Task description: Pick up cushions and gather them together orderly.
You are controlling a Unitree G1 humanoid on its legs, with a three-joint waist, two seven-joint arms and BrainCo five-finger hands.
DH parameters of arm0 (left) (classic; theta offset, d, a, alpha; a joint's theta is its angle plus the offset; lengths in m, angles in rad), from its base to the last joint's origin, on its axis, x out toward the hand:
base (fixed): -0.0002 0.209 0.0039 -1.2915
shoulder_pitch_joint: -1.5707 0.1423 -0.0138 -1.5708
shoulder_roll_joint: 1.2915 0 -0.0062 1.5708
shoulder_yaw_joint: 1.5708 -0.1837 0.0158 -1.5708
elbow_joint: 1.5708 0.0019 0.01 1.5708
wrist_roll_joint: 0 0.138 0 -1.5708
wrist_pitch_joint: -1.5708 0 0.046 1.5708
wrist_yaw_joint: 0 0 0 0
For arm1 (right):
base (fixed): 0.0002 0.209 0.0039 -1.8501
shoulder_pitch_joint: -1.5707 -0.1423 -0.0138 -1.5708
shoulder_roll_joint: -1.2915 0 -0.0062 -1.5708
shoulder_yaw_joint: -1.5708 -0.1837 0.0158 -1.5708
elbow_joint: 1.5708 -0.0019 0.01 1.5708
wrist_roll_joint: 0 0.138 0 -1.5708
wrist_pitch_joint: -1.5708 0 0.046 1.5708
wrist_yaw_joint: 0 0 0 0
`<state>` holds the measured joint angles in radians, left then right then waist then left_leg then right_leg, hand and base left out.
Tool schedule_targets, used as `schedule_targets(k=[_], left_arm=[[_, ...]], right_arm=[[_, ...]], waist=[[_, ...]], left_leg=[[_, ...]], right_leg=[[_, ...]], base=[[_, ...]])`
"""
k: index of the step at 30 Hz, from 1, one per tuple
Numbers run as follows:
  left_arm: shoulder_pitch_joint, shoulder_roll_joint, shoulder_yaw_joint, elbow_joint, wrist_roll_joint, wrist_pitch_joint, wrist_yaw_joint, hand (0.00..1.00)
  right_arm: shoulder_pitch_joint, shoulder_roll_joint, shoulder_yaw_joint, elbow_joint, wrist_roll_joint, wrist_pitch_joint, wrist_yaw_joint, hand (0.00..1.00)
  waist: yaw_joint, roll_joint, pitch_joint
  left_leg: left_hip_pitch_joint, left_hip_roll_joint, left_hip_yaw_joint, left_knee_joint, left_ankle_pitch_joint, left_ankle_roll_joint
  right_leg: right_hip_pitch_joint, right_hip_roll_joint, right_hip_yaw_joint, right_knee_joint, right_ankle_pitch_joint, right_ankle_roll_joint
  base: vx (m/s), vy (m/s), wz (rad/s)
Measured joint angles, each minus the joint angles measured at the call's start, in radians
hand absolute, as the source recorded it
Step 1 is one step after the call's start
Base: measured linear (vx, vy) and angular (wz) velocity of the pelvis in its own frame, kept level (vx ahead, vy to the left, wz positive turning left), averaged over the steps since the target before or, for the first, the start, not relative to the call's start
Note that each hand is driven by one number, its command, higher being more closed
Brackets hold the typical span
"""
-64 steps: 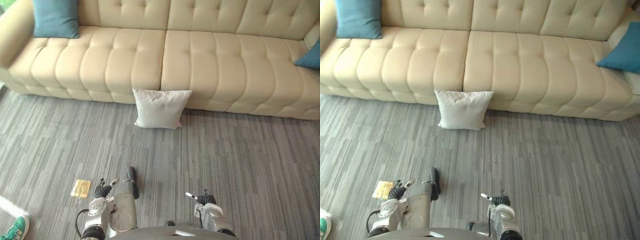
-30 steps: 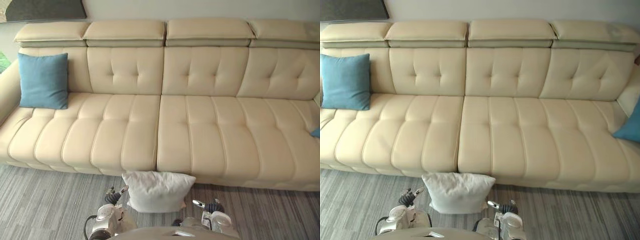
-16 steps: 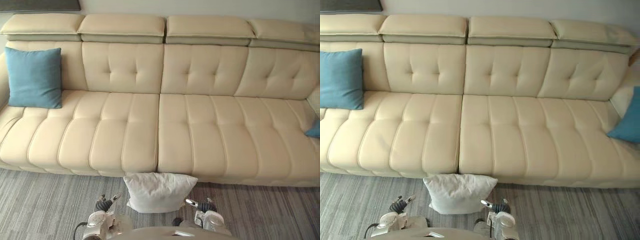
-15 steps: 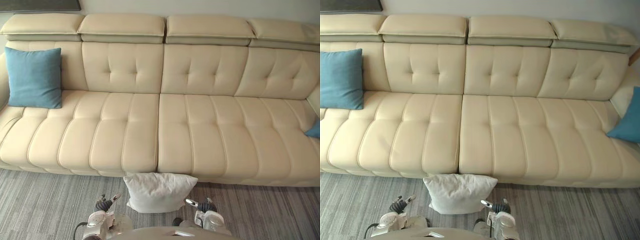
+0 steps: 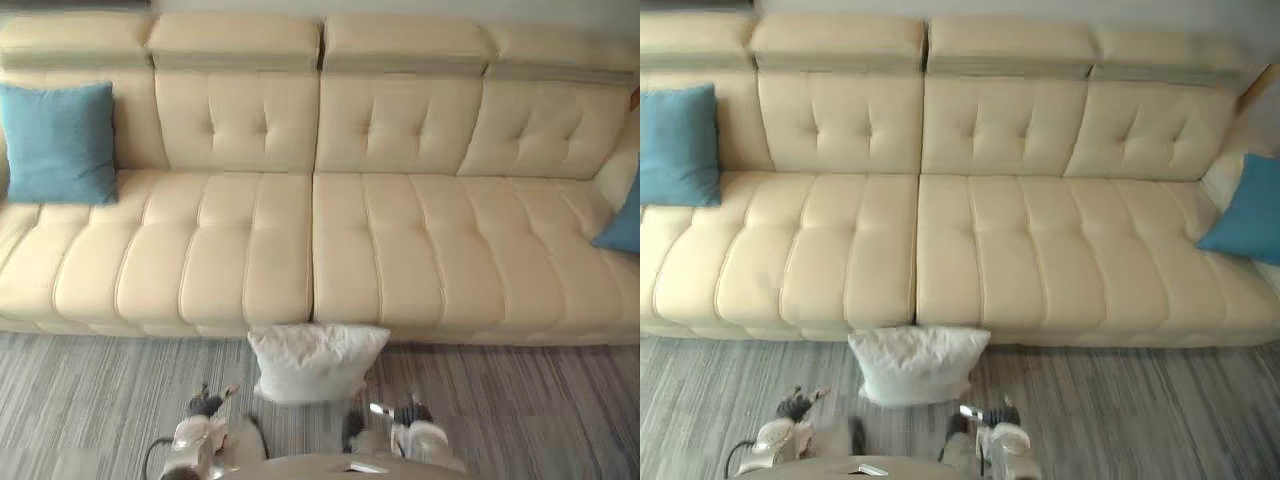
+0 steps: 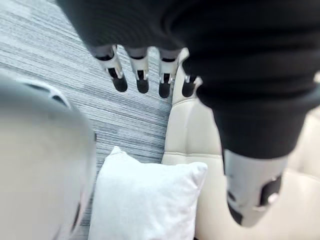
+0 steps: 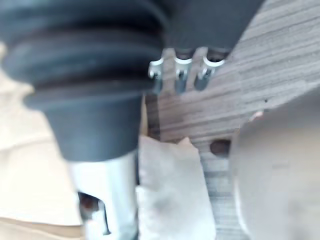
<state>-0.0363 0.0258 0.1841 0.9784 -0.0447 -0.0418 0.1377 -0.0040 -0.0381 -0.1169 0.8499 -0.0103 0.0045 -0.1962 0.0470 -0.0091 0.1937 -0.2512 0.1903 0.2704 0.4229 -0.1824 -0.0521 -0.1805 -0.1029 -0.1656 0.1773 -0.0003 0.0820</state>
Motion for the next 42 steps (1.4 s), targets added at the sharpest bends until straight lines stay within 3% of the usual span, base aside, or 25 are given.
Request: schedule_targets(k=[3,8,15,17,27,28,36,37,42], left_arm=[[-0.072,0.004,-0.013,-0.034,-0.037,0.000,0.031,0.00],[-0.189,0.046,-0.011,-0.112,-0.108,-0.011,0.074,0.00],[-0.443,0.186,0.063,-0.206,-0.198,-0.039,0.102,0.00],[-0.479,0.197,0.067,-0.224,-0.203,-0.043,0.103,0.00],[-0.630,0.203,0.013,-0.423,-0.218,-0.059,0.154,0.00],[-0.654,0.211,-0.005,-0.443,-0.218,-0.060,0.163,0.00],[-0.823,0.215,-0.129,-0.499,-0.206,-0.066,0.203,0.00],[-0.857,0.206,-0.152,-0.499,-0.206,-0.066,0.216,1.00],[-0.889,0.181,-0.231,-0.541,-0.180,-0.064,0.252,1.00]], right_arm=[[-0.112,-0.013,0.038,-0.040,-0.025,0.001,-0.012,0.00],[-0.273,-0.054,0.074,-0.091,-0.027,0.002,-0.048,0.00],[-0.553,-0.201,0.010,-0.171,0.015,0.012,-0.145,0.00],[-0.609,-0.220,-0.001,-0.175,0.027,0.011,-0.159,0.00],[-0.802,-0.242,0.040,-0.326,0.064,0.000,-0.245,0.00],[-0.827,-0.244,0.055,-0.329,0.064,0.000,-0.261,1.00],[-0.933,-0.224,0.105,-0.371,0.038,0.006,-0.343,1.00],[-0.951,-0.210,0.106,-0.371,0.013,0.019,-0.361,1.00],[-0.958,-0.189,0.119,-0.425,0.004,0.043,-0.399,1.00]], waist=[[0.010,0.003,0.082],[0.005,0.005,0.169],[0.005,0.009,0.298],[0.007,0.010,0.332],[0.016,0.009,0.339],[0.014,0.009,0.339],[-0.009,0.009,0.339],[-0.011,0.009,0.339],[-0.023,0.008,0.339]], left_leg=[[-0.158,0.034,0.000,0.125,-0.031,0.014],[-0.373,0.047,-0.009,0.268,-0.060,0.033],[-0.797,0.054,-0.056,0.416,-0.036,0.063],[-0.841,0.057,-0.057,0.435,-0.022,0.072],[-1.090,0.061,-0.083,0.483,0.013,0.073],[-1.110,0.061,-0.085,0.482,0.019,0.070],[-1.204,0.059,-0.107,0.433,0.069,0.050],[-1.208,0.058,-0.110,0.424,0.085,0.048],[-1.220,0.055,-0.132,0.392,0.112,0.032]], right_leg=[[-0.173,0.006,0.024,0.125,-0.010,-0.007],[-0.419,-0.019,0.053,0.318,-0.056,-0.015],[-0.838,-0.046,0.056,0.514,-0.062,-0.029],[-0.885,-0.051,0.056,0.543,-0.062,-0.027],[-1.145,-0.066,0.045,0.648,-0.078,-0.047],[-1.167,-0.066,0.044,0.654,-0.081,-0.045],[-1.265,-0.068,0.013,0.659,-0.079,-0.052],[-1.274,-0.068,0.009,0.663,-0.078,-0.059],[-1.286,-0.067,-0.014,0.664,-0.079,-0.078]], base=[[-0.24,0.090,-0.26],[-0.20,0.071,-0.06],[-0.13,-0.013,0.08],[-0.03,-0.006,0.06],[-0.02,-0.011,0.05],[-0.04,-0.024,0.05],[-0.05,-0.019,0.08],[-0.03,-0.035,0.10],[-0.03,-0.039,0.10]])
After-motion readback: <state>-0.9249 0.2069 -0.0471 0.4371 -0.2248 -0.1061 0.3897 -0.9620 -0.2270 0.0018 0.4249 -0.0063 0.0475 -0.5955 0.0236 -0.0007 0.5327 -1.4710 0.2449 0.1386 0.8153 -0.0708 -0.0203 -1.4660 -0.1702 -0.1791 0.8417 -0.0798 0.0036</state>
